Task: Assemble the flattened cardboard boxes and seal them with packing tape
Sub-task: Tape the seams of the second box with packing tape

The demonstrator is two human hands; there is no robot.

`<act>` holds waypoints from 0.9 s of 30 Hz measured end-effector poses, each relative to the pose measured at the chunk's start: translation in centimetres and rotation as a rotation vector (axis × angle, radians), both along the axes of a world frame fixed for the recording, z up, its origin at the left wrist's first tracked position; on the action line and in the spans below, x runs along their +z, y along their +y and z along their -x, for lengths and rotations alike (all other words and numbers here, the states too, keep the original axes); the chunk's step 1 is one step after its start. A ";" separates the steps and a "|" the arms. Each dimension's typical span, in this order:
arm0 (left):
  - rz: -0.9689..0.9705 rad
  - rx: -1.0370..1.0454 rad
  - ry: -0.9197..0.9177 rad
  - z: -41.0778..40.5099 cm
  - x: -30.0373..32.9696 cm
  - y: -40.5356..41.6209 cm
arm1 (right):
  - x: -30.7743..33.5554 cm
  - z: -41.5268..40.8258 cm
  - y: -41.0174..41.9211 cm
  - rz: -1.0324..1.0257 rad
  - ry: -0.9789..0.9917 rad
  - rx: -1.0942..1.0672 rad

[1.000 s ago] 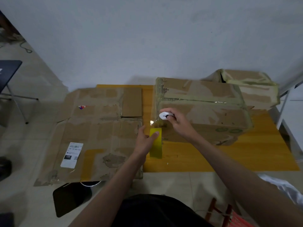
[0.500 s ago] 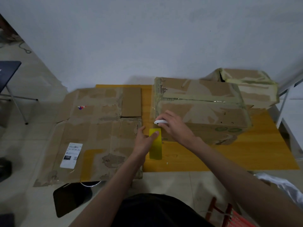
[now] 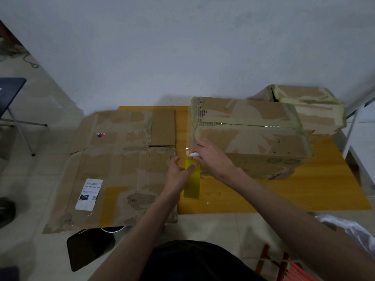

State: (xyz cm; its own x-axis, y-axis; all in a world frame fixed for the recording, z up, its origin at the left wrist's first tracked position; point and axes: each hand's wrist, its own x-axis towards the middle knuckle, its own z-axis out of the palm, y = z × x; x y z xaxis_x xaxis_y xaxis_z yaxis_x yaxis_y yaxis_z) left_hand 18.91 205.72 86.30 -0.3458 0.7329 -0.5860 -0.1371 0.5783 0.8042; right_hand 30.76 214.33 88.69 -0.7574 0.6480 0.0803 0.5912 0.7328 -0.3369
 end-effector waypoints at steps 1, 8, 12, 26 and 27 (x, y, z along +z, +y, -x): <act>0.003 0.003 0.004 0.0 0.0 0.0 | 0.0 0.0 0.0 -0.008 -0.003 0.003; 0.022 -0.015 0.048 -0.1 -0.2 0.3 | -0.4 -0.8 0.2 -0.017 -0.059 -0.026; 0.022 -0.029 0.043 -0.5 0.0 0.3 | -0.4 -1.5 0.1 -0.005 -0.081 -0.043; 0.017 -0.042 0.004 -0.9 -0.6 0.0 | -1.0 -0.3 -0.1 0.042 -0.009 -0.046; 0.019 -0.047 0.006 -0.8 -0.6 0.0 | -1.0 -0.2 -0.2 0.038 -0.018 -0.043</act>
